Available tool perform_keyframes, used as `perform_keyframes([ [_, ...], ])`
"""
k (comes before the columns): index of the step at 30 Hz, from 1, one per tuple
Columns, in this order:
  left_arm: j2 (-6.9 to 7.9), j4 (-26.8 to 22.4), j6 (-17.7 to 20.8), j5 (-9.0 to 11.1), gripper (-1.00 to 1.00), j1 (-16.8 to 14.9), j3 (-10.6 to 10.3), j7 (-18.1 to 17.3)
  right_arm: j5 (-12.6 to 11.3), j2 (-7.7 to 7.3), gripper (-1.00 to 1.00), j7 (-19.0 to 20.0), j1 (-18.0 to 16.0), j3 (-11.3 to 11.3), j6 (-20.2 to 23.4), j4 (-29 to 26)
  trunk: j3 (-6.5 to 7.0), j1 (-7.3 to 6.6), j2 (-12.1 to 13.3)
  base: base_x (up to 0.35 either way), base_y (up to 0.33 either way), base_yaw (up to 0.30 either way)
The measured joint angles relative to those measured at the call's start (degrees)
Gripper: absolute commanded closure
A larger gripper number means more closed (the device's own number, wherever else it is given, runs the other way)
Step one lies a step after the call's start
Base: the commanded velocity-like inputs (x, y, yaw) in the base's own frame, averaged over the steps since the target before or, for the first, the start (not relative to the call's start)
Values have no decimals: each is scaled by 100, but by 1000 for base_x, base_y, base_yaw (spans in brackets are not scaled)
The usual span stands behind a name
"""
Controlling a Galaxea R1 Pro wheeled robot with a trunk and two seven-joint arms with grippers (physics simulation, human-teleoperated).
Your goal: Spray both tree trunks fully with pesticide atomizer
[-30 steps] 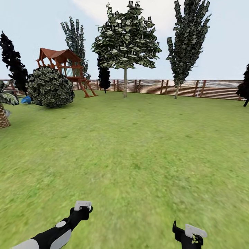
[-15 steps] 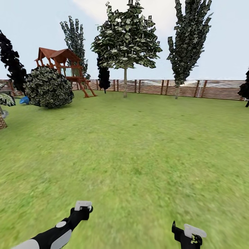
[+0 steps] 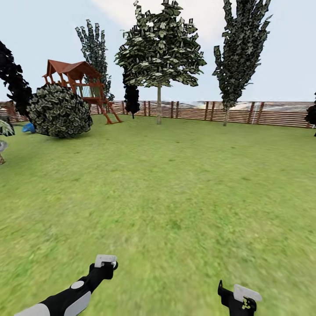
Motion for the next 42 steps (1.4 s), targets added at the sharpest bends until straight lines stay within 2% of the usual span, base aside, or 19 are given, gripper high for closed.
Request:
perform_keyframes([
  [12, 0, 0, 0, 0, 100, 0, 0, 0, 2, 0, -100, -7, 0, 90, 0, 0, 0, 0, 0, 334, 0, 0],
  [42, -1, 3, 0, 0, 100, -2, 0, 0, 0, 4, -100, -7, 0, 105, 0, 0, 0, 0, 0, 334, 0, 0],
])
